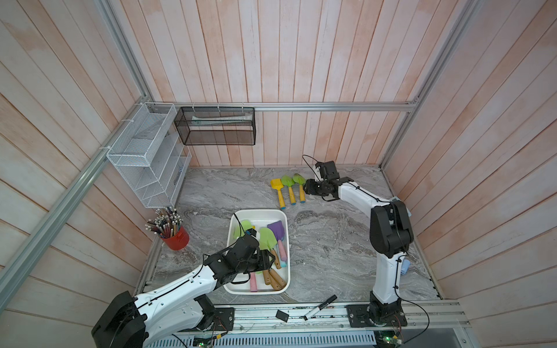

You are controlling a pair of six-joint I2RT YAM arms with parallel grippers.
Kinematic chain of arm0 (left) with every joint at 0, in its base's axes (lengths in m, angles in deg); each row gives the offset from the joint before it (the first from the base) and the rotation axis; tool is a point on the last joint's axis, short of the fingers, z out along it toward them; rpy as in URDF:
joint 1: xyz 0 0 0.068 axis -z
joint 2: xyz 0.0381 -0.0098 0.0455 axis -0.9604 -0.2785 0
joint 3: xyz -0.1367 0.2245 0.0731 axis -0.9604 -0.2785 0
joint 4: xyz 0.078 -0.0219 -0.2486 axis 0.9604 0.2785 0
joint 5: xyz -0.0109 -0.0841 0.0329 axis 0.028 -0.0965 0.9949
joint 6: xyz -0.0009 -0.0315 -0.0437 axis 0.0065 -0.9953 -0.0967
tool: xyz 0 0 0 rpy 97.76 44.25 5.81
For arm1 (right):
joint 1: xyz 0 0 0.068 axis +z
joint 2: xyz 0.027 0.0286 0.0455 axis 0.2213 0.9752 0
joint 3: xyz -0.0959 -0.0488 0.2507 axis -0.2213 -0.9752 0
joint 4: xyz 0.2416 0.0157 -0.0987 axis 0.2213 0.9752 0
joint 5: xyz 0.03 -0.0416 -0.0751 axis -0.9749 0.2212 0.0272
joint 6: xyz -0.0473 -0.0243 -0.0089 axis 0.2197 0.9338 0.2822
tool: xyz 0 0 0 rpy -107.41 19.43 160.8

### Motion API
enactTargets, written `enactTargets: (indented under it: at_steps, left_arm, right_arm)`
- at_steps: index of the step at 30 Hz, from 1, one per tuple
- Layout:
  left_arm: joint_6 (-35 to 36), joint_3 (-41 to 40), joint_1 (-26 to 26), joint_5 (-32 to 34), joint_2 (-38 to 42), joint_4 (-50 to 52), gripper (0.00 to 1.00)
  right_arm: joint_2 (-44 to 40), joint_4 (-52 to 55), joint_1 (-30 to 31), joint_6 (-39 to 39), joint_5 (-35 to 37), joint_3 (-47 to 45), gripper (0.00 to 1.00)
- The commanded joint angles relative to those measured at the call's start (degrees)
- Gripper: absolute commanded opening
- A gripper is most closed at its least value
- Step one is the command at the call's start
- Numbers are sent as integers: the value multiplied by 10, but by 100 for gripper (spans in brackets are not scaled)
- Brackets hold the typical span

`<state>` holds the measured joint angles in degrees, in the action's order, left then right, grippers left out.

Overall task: Take the shovel out of the storage box
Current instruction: Place the shovel at the center of the board, then pick up the shovel from the storage box.

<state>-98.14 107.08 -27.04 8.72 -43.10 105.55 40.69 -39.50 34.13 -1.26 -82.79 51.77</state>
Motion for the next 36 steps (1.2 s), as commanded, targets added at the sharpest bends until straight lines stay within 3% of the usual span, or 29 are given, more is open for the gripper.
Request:
enactTargets:
  at_steps: [1,11,21,28,36]
  left_arm:
    - [-21,31,17,54,-12,41,57]
    - [-89,105,119,154,-72,182,57]
    - [-177,172,212,230,-186,265,57]
    - [-214,190,237,242,-231,282,53]
    - [-251,180,248,263,-220,310,46]
  right_arm:
    - [-51,-55,7,-22,-12,-66,54]
    - [-176,-114,50,-35,-36,-247,54]
    - [-234,-133,53,-32,-43,-340,54]
    - [-240,-149,53,-32,-54,-372,54]
    - [-238,-158,53,-34,-61,-379,53]
